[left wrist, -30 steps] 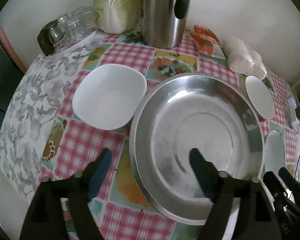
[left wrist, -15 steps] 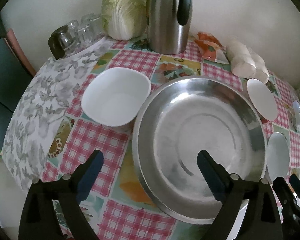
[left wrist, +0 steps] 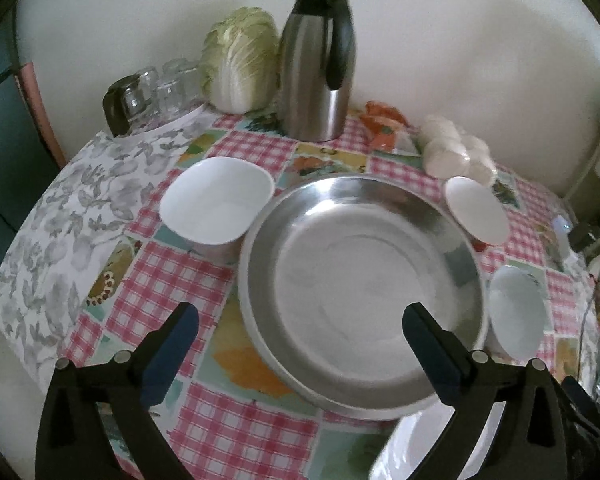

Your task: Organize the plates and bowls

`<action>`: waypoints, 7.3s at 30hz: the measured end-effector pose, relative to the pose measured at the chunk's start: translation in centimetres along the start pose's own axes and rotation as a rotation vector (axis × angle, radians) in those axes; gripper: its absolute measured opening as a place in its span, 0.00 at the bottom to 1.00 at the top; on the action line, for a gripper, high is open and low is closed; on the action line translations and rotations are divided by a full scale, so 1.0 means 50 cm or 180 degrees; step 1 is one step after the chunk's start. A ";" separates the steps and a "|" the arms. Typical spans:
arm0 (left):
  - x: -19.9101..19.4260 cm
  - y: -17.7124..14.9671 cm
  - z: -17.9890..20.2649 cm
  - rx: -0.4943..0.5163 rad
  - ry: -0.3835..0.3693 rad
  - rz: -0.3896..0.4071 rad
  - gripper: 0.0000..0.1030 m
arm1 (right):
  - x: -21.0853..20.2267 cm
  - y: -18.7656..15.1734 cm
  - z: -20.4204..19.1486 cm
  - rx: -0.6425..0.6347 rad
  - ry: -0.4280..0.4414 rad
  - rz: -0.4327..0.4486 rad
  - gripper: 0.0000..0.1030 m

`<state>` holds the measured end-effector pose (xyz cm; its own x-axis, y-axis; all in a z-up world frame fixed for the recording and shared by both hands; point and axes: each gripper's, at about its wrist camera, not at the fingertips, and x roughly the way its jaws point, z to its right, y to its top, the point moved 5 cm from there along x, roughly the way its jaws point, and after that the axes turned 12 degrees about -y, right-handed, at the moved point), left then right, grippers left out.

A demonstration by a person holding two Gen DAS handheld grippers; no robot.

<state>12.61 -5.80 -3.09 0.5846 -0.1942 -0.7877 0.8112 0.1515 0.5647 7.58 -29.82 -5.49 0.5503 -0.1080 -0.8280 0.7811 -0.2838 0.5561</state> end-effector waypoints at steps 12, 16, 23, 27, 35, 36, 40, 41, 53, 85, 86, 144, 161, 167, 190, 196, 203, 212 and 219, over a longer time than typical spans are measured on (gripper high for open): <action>-0.003 -0.077 0.079 0.0355 -0.0355 -0.0339 0.99 | 0.021 -0.065 0.076 0.0270 -0.0082 -0.0304 1.00; 0.004 -0.107 0.098 0.0396 -0.0453 -0.0477 0.99 | 0.034 -0.082 0.085 0.0301 -0.0125 -0.0431 1.00; 0.032 -0.148 0.115 0.0432 -0.0532 -0.0777 0.99 | 0.058 -0.107 0.079 0.0209 -0.0148 -0.0640 1.00; 0.054 -0.167 0.123 0.0475 -0.0541 -0.0984 0.99 | 0.076 -0.116 0.083 0.0205 -0.0184 -0.0771 1.00; 0.081 -0.188 0.139 0.0542 -0.0519 -0.1189 0.98 | 0.104 -0.124 0.089 0.0290 -0.0121 -0.0933 0.89; 0.084 -0.189 0.142 0.0544 -0.0530 -0.1203 0.96 | 0.106 -0.126 0.091 0.0303 -0.0103 -0.0954 0.87; 0.095 -0.194 0.153 0.0570 -0.0557 -0.1251 0.88 | 0.121 -0.135 0.096 0.0374 -0.0038 -0.1041 0.79; 0.097 -0.195 0.156 0.0576 -0.0564 -0.1259 0.87 | 0.124 -0.138 0.097 0.0388 -0.0025 -0.1056 0.77; 0.150 -0.190 0.164 0.0414 -0.0647 -0.1403 0.70 | 0.150 -0.131 0.125 0.0636 0.0282 -0.1141 0.35; 0.169 -0.190 0.178 0.0300 -0.0973 -0.1545 0.29 | 0.123 -0.127 0.166 0.0610 0.0325 -0.1041 0.17; 0.165 -0.189 0.182 0.0312 -0.0973 -0.1530 0.29 | 0.118 -0.124 0.172 0.0601 0.0334 -0.1030 0.17; 0.072 -0.045 0.205 0.0124 -0.1694 -0.0920 0.29 | -0.071 0.007 0.221 0.0828 0.0818 -0.0342 0.17; 0.047 0.077 0.167 -0.0218 -0.2126 -0.0467 0.22 | -0.037 0.103 0.088 0.0587 0.0978 -0.0231 0.16; 0.044 0.102 0.082 -0.0450 -0.1861 -0.0290 0.22 | 0.051 0.084 0.027 0.0416 0.0919 -0.0528 0.16; 0.076 0.078 -0.076 -0.0616 -0.0676 -0.0345 0.47 | 0.095 0.058 -0.001 0.0256 0.0791 -0.0678 0.19; 0.087 0.070 -0.125 -0.1033 -0.0883 -0.0326 0.36 | 0.099 0.056 -0.015 0.0197 0.0801 -0.0664 0.16; 0.058 0.080 -0.138 -0.1112 -0.0883 -0.0162 0.31 | 0.100 0.055 -0.017 0.0140 0.0782 -0.0640 0.16; 0.032 0.089 -0.168 -0.1107 -0.0616 -0.0040 0.31 | 0.107 0.054 -0.019 0.0108 0.0737 -0.0662 0.16; 0.103 0.053 -0.183 -0.1341 -0.0626 -0.0310 0.20 | 0.105 0.055 -0.016 0.0108 0.0714 -0.0645 0.16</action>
<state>17.69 2.49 -7.88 0.5296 -0.4006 -0.7477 0.8117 0.4954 0.3095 12.85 -30.41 -8.24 0.4385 0.1661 -0.8833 0.8735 -0.3101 0.3753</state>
